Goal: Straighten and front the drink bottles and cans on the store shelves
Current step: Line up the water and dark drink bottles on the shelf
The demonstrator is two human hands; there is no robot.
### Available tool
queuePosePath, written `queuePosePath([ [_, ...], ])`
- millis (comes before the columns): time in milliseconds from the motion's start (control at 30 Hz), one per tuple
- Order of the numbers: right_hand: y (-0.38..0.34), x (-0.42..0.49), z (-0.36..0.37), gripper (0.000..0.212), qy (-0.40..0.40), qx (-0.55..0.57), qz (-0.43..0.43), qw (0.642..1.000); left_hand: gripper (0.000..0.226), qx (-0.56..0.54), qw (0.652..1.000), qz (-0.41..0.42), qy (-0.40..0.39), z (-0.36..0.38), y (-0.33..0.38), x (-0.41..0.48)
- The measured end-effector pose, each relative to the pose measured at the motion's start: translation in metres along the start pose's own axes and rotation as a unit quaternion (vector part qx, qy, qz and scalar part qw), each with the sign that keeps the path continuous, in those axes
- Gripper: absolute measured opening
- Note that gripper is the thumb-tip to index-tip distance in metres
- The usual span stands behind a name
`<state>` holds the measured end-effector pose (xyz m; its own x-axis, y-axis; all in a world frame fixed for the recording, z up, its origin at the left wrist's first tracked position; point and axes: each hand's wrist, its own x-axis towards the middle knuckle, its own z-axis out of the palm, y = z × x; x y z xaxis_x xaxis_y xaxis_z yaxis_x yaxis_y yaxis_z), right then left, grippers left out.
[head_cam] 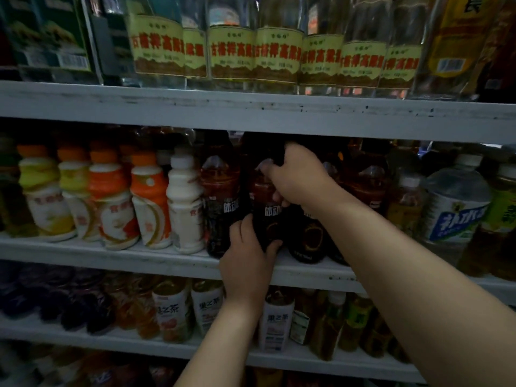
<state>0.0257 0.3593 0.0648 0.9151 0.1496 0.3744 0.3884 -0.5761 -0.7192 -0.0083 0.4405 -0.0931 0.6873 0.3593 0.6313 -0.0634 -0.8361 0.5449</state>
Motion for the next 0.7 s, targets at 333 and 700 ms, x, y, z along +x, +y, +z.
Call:
queuePosePath([
  [333, -0.004, -0.004, -0.001, 0.031, 0.057, -0.103, -0.009, 0.993, 0.1, -0.01, 0.996, 0.019, -0.092, 0.001, -0.004, -0.001],
  [700, 0.003, -0.005, 0.001, 0.037, 0.145, -0.112, -0.062, 0.981, 0.086, -0.032, 0.99, 0.041, -0.128, -0.007, -0.008, 0.008],
])
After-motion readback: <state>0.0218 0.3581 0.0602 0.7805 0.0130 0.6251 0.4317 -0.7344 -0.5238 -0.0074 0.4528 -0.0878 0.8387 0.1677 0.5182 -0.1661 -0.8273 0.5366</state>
